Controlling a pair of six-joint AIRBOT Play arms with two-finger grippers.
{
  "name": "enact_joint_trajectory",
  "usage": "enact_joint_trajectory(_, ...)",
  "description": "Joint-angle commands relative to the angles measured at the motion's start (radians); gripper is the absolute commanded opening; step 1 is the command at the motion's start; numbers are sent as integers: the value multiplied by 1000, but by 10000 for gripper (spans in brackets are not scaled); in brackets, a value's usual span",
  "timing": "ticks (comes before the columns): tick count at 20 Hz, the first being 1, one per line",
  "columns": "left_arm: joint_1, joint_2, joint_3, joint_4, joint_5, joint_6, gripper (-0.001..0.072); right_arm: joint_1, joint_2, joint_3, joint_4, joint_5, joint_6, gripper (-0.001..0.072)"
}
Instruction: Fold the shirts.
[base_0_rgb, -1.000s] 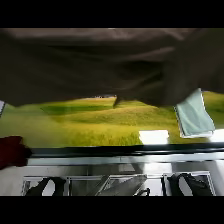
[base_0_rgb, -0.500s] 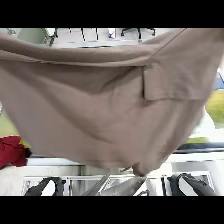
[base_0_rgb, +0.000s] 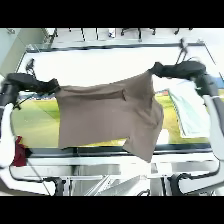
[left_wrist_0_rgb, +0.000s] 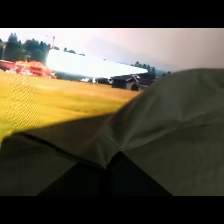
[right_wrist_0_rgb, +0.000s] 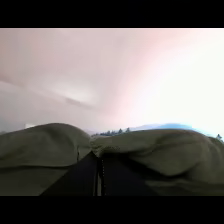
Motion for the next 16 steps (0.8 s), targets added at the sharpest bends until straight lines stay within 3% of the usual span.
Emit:
enact_joint_trajectory(1, -1, -241, 130, -54, 32, 4, 16, 28, -129, -7, 3, 86, 15, 34)
enact_joint_trajectory(2, 3, -272, 174, -74, 55, 4, 162, 20, -126, -5, 0, 77, 16, 51)
enact_joint_trajectory(3, 9, -293, 225, -81, 93, 4, 470, 4, -116, -2, 1, 55, 15, 203)
enact_joint_trajectory(4, 16, -304, 272, -78, 142, 4, 686, -19, -101, 5, 0, 18, 15, 333)
enact_joint_trajectory(10, 119, -256, 434, -68, 616, 4, 702, -273, 53, 11, -34, -441, 16, 362)
enact_joint_trajectory(11, 129, -221, 383, -68, 652, 4, 569, -304, 74, -9, -71, -521, 14, 363)
enact_joint_trajectory(12, 138, -167, 294, -69, 648, 9, 409, -321, 95, -48, -111, -577, 10, 363)
enact_joint_trajectory(16, 153, 114, -228, -48, 499, 93, 390, -387, 228, -349, -164, -597, -87, 362)
